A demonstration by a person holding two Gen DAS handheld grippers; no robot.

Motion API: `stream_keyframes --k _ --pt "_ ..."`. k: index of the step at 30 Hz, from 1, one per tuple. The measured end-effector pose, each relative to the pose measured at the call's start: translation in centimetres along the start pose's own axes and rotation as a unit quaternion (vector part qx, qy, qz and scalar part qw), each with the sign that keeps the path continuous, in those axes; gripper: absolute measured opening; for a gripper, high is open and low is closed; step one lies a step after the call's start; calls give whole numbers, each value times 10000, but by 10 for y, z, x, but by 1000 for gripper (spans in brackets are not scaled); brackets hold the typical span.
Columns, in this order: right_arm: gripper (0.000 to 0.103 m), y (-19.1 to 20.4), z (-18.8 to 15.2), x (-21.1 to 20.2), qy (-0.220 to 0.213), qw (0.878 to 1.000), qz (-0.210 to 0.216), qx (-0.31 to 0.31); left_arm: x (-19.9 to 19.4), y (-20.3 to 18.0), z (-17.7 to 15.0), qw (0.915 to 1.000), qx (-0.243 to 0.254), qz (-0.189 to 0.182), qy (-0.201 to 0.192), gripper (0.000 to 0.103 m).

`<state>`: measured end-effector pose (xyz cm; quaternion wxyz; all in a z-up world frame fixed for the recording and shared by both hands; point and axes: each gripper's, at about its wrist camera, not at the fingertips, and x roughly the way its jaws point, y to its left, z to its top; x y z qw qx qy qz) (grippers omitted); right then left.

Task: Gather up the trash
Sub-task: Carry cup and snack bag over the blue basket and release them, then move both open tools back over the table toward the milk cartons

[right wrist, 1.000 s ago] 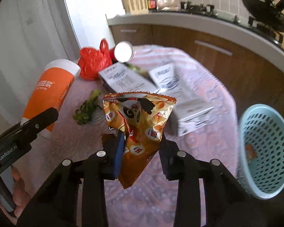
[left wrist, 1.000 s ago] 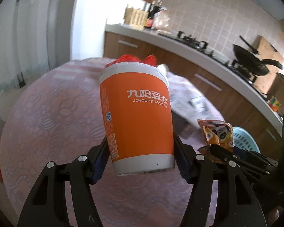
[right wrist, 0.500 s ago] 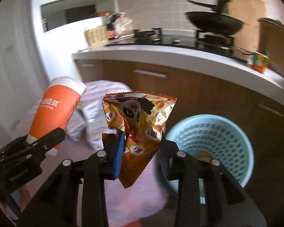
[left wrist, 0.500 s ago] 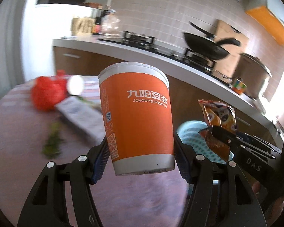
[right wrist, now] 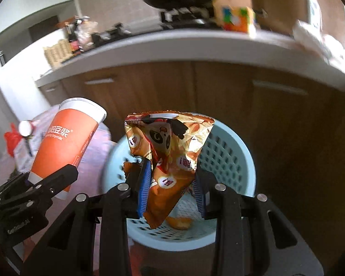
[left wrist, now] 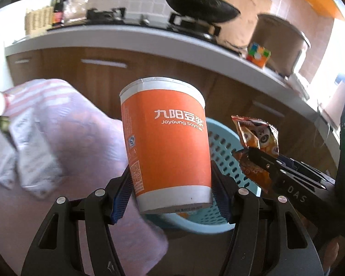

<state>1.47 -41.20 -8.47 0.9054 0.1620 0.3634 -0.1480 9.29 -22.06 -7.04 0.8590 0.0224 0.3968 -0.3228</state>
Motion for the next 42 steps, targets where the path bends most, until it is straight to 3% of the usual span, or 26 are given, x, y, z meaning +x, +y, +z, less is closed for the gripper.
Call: stream_keyframes --k 6,8,15,19,26,36,42 --pt "37 -27 -7 25 365 9990 -136 218 35 -16 -6 9993 159 51 349 61" --pt "44 -35 -8 32 454 9985 -180 262 43 -17 -7 9988 172 73 450 61" --pt "52 -48 -12 48 670 9970 -188 339 52 -14 -10 9981 170 113 585 66" --pt "66 -47 -10 50 667 9971 -185 302 45 -9 -10 9986 103 112 507 70" --pt "72 -40 -4 45 609 9978 -121 249 26 1 -6 9995 -15 107 290 70" --pt "73 1 9 11 131 9996 245 -65 -28 31 -3 9989 -332 209 -275 69" --pt "73 55 13 -7 -72 9960 738 -495 -73 78 -4 9928 -730 652 -688 69"
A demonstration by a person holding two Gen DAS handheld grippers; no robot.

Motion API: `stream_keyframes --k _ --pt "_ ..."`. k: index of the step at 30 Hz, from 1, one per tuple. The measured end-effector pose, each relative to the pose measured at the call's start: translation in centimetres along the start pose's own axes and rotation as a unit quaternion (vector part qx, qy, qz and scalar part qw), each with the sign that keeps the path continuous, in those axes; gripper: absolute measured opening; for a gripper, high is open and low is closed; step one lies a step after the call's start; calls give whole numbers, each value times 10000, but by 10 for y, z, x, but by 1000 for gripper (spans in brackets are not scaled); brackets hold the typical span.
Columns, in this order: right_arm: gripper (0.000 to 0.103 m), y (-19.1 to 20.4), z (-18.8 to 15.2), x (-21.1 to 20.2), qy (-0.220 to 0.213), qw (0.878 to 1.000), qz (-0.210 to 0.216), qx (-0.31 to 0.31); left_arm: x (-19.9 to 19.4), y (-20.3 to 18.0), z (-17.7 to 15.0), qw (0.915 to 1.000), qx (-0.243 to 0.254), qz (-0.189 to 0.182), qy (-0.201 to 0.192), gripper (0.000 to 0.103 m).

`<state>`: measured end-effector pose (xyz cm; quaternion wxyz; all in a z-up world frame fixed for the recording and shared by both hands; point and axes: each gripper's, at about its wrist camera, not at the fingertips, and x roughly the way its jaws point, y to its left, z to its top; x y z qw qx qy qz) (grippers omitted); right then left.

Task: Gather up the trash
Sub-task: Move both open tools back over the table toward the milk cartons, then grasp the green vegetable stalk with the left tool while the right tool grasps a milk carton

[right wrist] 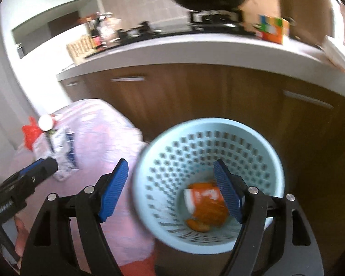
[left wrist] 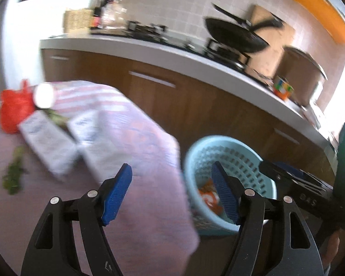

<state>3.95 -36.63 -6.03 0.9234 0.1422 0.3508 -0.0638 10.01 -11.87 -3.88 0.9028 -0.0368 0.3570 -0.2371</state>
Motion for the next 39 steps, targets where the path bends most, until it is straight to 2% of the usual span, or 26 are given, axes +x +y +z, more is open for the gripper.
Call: stream_keyframes --k 5,11,14,18,21,26,28,34,39 --pt "73 53 3 4 30 9982 440 -418 -32 51 8 9975 -329 553 -287 67" --pt "73 116 3 13 129 9917 814 -984 -63 121 10 9874 -817 1260 -500 66" --pt "73 144 0 22 236 9884 870 -1221 -67 149 6 9835 -1028 1415 -464 65" --pt "73 169 -4 42 456 9854 893 -1374 -55 182 -1 9799 -1148 1613 -236 64" --pt "73 180 -5 62 665 9832 893 -1443 -42 199 -4 9792 -1242 1603 -82 64" --pt "73 192 -7 93 935 9805 746 -1561 -19 208 -7 9789 -1234 1616 192 60" --pt "73 196 -6 106 1046 9793 659 -1601 -10 208 -6 9783 -1215 1646 326 55" --pt "73 197 -6 127 1188 9789 625 -1539 2 199 -4 9769 -955 1869 398 53" --pt "70 200 -6 133 1191 9783 547 -1604 7 192 -3 9791 -735 1846 431 31"
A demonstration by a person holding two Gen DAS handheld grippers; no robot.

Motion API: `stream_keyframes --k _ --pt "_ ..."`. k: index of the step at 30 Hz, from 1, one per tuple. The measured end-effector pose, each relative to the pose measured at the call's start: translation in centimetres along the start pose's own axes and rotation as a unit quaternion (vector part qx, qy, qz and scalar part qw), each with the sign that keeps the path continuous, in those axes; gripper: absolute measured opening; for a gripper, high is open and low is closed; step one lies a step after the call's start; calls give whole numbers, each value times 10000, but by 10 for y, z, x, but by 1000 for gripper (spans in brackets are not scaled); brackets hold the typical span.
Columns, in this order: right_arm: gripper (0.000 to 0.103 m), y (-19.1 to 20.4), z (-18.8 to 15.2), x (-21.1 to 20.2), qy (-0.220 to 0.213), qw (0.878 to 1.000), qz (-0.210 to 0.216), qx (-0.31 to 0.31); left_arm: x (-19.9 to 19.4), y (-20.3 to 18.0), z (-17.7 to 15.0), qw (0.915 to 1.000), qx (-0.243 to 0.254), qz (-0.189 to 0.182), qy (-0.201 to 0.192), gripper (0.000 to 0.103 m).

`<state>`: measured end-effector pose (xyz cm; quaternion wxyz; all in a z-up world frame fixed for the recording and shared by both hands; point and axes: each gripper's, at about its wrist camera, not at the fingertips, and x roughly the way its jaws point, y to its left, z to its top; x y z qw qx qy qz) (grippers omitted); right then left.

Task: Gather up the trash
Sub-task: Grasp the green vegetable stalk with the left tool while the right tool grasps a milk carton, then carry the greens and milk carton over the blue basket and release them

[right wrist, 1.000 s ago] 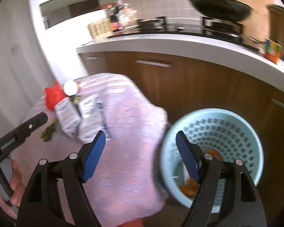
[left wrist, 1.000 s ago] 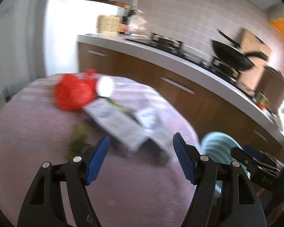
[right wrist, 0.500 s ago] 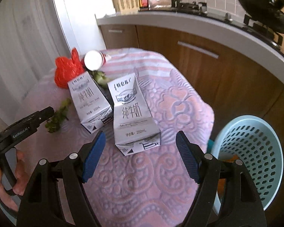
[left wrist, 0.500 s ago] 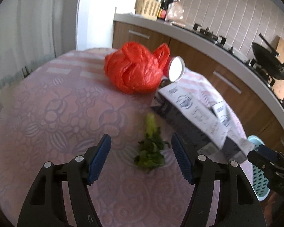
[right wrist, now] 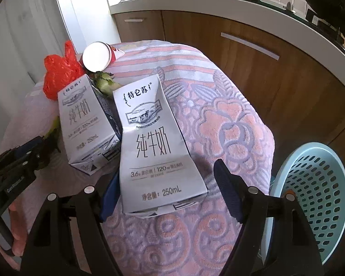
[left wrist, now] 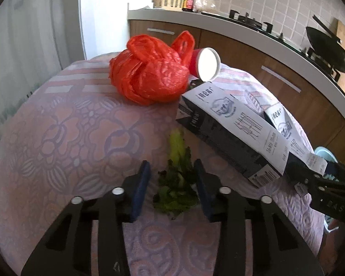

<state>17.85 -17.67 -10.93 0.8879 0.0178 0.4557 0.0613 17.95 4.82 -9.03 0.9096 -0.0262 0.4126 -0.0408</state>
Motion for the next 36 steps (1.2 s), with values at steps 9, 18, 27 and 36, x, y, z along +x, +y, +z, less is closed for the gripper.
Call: stream_keyframes --k 9,18,27,36 --pt "56 5 -3 -5 -77 9999 -16 -111 -5 0 -3 9998 25 -200 -74 18" --pt "55 -14 -12 -35 -344 9992 10 185 -45 -1 -12 9960 -13 -742 -494 18" --pt "55 -45 -23 -79 -683 9965 -128 471 -84 -40 -12 9881 281 -1251 -851 18" --pt "55 -94 -41 -131 -1117 9886 -465 897 -100 -101 -17 9761 721 -1842 -896 18"
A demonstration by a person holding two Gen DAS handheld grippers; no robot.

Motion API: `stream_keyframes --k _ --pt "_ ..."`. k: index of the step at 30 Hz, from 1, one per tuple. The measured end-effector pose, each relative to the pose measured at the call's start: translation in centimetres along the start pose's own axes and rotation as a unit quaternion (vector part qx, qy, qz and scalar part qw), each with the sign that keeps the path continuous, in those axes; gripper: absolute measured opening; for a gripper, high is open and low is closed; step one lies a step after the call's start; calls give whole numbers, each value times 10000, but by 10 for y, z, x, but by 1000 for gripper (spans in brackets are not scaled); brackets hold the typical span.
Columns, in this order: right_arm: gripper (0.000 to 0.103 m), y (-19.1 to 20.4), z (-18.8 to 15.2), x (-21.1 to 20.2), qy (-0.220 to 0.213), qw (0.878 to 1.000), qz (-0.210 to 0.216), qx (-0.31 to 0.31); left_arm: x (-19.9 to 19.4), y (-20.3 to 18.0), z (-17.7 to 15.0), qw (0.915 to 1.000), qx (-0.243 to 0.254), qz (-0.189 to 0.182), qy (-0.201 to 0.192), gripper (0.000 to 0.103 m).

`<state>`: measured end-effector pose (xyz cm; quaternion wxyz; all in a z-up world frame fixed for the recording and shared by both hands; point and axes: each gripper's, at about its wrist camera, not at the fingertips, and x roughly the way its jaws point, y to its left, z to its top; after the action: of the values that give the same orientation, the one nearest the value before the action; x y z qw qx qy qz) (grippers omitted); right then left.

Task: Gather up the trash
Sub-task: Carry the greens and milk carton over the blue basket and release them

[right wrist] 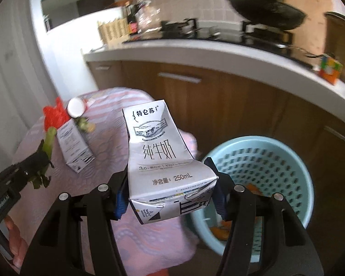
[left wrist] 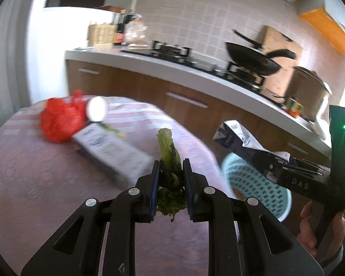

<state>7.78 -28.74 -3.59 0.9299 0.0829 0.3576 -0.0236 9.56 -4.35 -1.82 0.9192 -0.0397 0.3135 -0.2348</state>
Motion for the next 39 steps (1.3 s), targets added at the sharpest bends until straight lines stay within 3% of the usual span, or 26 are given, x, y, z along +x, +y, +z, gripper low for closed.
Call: stream_keyframes --k 3,12,21,30,33,35,39 --pt "55 -27 0 -18 -169 9996 -155 181 8 -29 2 9992 165 -364 32 18" --pt "55 -106 -7 -46 -356 9951 -607 688 50 -118 1 9932 750 -809 369 18" --pt "55 -160 -31 -31 0 9891 -808 1230 102 -171 -16 9843 1104 -987 959 18" --pt "55 -186 -48 -8 462 9833 -815 1557 132 -189 -31 9800 1184 -965 1277 19" --pt "56 -188 -52 0 591 9828 -733 1592 135 -187 -32 9800 1117 -943 1353 27" --pt "56 -189 -54 5 659 9814 -660 1676 135 -184 -30 9820 1040 -884 1302 45" --pt "63 -191 -55 10 719 9809 -540 1723 132 -179 -27 9833 1013 -830 1266 49"
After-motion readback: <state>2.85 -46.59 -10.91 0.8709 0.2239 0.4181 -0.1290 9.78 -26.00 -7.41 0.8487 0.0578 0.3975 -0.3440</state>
